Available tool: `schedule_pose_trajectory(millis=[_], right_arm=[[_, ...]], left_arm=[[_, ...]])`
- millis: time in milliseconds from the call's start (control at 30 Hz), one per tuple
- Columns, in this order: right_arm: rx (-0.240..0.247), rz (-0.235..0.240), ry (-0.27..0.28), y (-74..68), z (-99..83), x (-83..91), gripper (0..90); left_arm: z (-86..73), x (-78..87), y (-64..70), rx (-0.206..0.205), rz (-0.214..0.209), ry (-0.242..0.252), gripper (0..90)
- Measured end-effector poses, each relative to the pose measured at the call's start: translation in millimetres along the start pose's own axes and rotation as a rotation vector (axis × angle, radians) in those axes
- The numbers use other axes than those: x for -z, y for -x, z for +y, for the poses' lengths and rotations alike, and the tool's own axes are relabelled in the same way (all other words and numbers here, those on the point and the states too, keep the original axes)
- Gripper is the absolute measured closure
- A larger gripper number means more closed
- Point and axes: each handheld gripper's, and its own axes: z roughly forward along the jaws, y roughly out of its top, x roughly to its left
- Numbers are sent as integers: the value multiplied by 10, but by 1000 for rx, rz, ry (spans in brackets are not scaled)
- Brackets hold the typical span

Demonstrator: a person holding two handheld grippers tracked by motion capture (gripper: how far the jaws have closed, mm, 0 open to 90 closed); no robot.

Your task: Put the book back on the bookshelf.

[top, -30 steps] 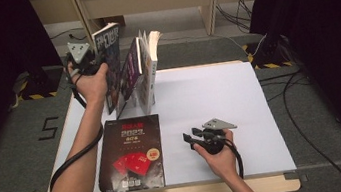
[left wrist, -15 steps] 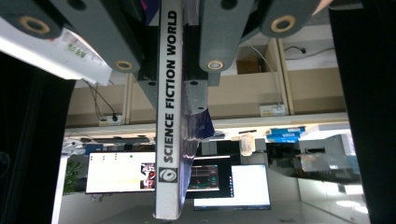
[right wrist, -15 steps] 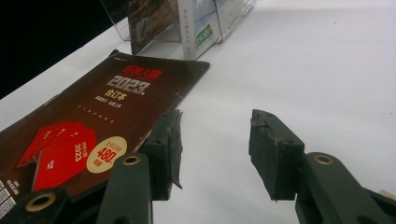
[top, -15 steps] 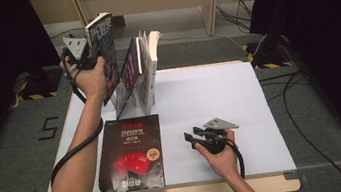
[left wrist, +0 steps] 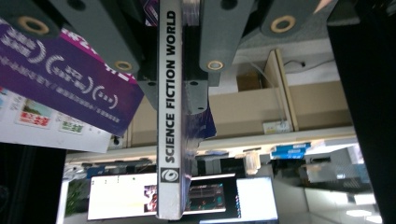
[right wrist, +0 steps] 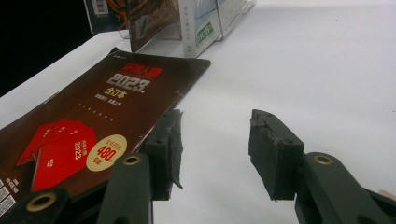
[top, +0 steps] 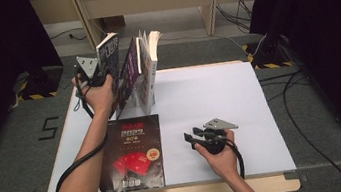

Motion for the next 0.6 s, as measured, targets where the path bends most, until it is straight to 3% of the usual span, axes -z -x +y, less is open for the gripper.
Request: schedule_pose_trajectory(millis=[133,367,600], right_arm=[[-5,4,-5,-15,-4,-7,544],[-2,3,-3,-17,1,0,544],[4,4,-3,-22,3,-4,543]], left_arm=[[-11,24,66,-33,-51,-3,821],[-49,79,170,36,-115,-26,804],[31,62,295,76,-120,-105,647]])
